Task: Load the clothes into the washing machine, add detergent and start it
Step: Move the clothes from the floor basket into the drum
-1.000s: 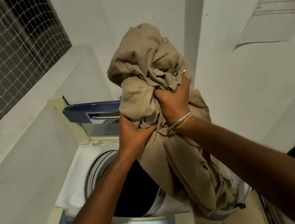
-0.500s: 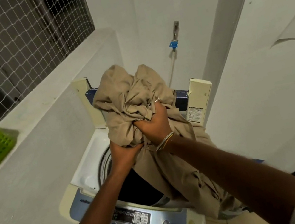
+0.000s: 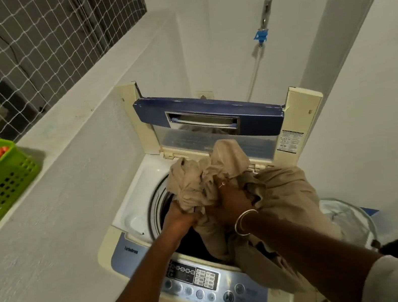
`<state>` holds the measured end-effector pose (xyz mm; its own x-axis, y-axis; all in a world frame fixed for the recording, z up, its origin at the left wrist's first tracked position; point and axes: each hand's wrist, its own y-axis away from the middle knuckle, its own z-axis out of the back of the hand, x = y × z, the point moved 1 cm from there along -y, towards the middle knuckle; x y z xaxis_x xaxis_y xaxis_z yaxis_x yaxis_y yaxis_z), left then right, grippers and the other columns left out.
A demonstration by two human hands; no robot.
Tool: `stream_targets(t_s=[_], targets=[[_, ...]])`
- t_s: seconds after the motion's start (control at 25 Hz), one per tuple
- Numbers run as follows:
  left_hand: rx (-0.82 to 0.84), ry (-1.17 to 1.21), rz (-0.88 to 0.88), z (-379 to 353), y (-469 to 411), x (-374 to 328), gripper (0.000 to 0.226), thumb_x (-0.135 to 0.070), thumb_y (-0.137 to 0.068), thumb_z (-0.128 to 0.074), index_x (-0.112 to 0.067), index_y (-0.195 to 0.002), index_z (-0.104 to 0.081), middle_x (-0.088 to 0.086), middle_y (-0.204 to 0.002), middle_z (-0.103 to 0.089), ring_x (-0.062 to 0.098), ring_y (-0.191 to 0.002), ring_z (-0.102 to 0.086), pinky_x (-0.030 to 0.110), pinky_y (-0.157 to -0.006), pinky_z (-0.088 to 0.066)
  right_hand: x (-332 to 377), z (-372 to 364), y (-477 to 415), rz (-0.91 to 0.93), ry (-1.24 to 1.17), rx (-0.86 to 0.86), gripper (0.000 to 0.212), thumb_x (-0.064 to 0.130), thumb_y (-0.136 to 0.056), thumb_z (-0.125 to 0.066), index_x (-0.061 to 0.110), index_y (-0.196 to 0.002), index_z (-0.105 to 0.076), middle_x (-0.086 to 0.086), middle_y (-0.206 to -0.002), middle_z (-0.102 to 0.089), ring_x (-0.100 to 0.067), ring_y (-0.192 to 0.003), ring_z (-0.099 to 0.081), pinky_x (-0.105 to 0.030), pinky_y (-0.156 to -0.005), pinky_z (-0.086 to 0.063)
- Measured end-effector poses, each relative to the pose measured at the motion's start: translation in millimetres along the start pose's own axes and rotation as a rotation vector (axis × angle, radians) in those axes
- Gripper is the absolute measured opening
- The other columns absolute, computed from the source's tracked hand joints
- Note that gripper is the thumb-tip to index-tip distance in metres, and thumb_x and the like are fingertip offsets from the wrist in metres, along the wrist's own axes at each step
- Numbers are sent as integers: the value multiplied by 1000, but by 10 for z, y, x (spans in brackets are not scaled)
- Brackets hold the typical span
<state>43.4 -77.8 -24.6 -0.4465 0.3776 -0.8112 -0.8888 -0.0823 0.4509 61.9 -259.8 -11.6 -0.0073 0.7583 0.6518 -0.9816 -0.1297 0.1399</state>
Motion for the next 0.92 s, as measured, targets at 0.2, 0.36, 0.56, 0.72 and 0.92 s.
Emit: stream_targets(t_s=[0.2,0.36,0.56,0.72,0.92], targets=[[-4,-77,52,-14,-12,-11,47,-32,-73,-82,-25,-117,-66,1,-106,-74,16,-92,-71,37,-84,-60,-76,-193,-24,-5,153,252,66,38,-83,-67,12,-141,-46,-12,-142,-52,-31,-132,-49,-36,-109,-40],[10,-220,-101,-188,15,-172,15,-22,-82,-76,-32,-91,-69,-8,-97,-69,14,-91,-67,26,-79,-55,-129,26,92,46,165,67,44,29,-93,-53,17,-136,-54,-10,-130,-61,-31,-118,-59,-35,-97,-45],[363,-343,-468,-591,155,-411,67,-14,-72,-85,-26,-132,-56,-23,-129,-53,-7,-120,-54,18,-100,-45,-528,395,189,38,409,-72,60,49,-85,-57,21,-138,-54,-5,-148,-46,-32,-140,-35,-48,-109,-35],[563,-518,-574,-1032,181,-522,113,-37,-57,-94,-39,-149,-29,-10,-151,-40,3,-140,-37,30,-114,-38,-986,563,399,-111,376,-16,92,69,-76,-58,27,-153,-30,-11,-163,-15,-37,-150,-10,-56,-119,-17],[586,-1008,-711,-1441,86,-539,137,-53,-61,-86,-30,-158,8,3,-168,3,24,-153,-2,48,-123,-16,-1386,780,674,-229,211,19,139,95,-51,-55,29,-157,7,-10,-165,11,-33,-152,4,-53,-120,-9]])
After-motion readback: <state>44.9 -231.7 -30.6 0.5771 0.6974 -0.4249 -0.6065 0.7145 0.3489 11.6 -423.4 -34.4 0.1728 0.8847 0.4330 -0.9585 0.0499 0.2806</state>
